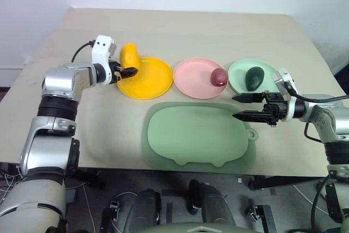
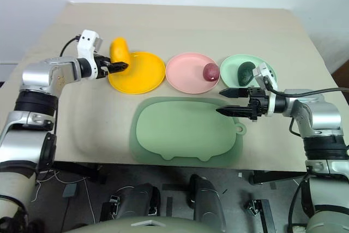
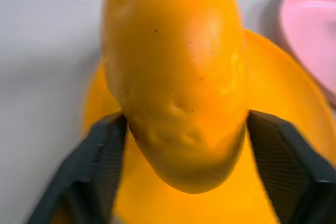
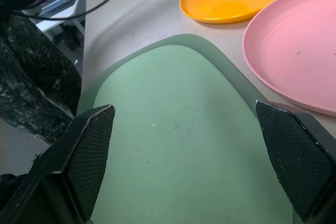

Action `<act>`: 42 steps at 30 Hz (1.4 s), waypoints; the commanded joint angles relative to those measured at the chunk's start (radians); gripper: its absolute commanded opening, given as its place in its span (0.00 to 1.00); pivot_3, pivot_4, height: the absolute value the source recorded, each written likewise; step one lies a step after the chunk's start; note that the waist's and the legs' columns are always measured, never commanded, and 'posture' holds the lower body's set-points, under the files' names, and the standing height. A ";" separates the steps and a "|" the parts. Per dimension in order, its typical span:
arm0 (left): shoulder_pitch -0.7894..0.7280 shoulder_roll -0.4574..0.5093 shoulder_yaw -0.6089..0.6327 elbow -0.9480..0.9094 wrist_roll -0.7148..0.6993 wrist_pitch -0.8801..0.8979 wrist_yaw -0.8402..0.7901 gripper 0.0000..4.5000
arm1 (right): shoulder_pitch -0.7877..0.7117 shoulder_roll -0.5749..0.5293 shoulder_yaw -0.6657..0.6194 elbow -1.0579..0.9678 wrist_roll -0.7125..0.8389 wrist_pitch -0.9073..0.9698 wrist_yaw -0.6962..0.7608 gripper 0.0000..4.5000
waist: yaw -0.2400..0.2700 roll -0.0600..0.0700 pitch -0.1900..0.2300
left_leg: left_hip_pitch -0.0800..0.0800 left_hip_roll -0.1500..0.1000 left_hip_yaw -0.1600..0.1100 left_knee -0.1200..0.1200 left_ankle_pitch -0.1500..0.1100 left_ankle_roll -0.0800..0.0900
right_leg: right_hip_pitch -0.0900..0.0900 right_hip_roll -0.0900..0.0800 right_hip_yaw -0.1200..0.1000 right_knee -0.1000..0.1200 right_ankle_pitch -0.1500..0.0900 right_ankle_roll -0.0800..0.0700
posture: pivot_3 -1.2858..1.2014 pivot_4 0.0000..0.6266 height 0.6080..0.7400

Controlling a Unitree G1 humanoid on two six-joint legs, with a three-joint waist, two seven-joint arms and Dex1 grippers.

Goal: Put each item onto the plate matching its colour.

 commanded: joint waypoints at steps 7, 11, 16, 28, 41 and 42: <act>-0.024 0.011 0.076 -0.055 0.009 0.057 -0.044 1.00 | 0.007 -0.010 -0.023 -0.035 0.014 0.003 -0.003 1.00 | 0.000 0.000 0.000 | 0.000 0.000 0.000 0.000 0.000 0.000 | 0.000 0.000 0.000 0.000 0.000 0.000 | 0.52 0.24 1.00; -0.049 0.024 0.112 -0.103 -0.010 0.070 -0.080 1.00 | 0.009 -0.009 -0.024 -0.035 0.016 0.005 -0.003 1.00 | 0.000 0.000 0.000 | -0.001 0.000 0.000 0.000 0.000 0.000 | 0.000 0.000 0.000 0.000 0.000 0.000 | 0.52 0.24 1.00; -0.059 0.047 0.156 -0.194 -0.054 0.091 -0.147 1.00 | -0.009 0.002 -0.021 -0.031 0.015 0.001 -0.012 1.00 | 0.000 0.000 0.000 | -0.001 0.000 0.000 0.000 0.000 0.000 | -0.001 0.000 0.000 0.000 0.000 0.000 | 0.52 0.24 1.00; 0.122 0.034 0.242 -0.533 -0.314 0.260 -0.307 1.00 | -0.119 0.048 -0.020 0.051 0.001 0.060 -0.100 1.00 | 0.000 0.000 0.000 | -0.002 0.001 -0.001 0.001 0.000 0.000 | -0.001 0.000 0.000 0.000 0.001 0.000 | 0.52 0.24 1.00; 0.419 0.229 0.202 -0.655 -0.387 0.125 -0.732 1.00 | -0.132 0.042 -0.023 0.065 -0.004 0.032 -0.068 1.00 | -0.002 0.001 0.000 | -0.001 0.001 0.000 0.000 0.000 0.000 | -0.001 0.001 0.001 -0.002 0.000 0.000 | 0.52 0.24 1.00; 0.428 0.232 0.207 -0.635 -0.371 0.091 -0.735 1.00 | -0.131 0.039 -0.024 0.068 -0.006 0.029 -0.063 1.00 | -0.002 0.001 0.000 | -0.002 0.001 0.000 0.000 0.000 0.000 | -0.002 0.001 0.001 -0.002 0.000 0.000 | 0.52 0.24 1.00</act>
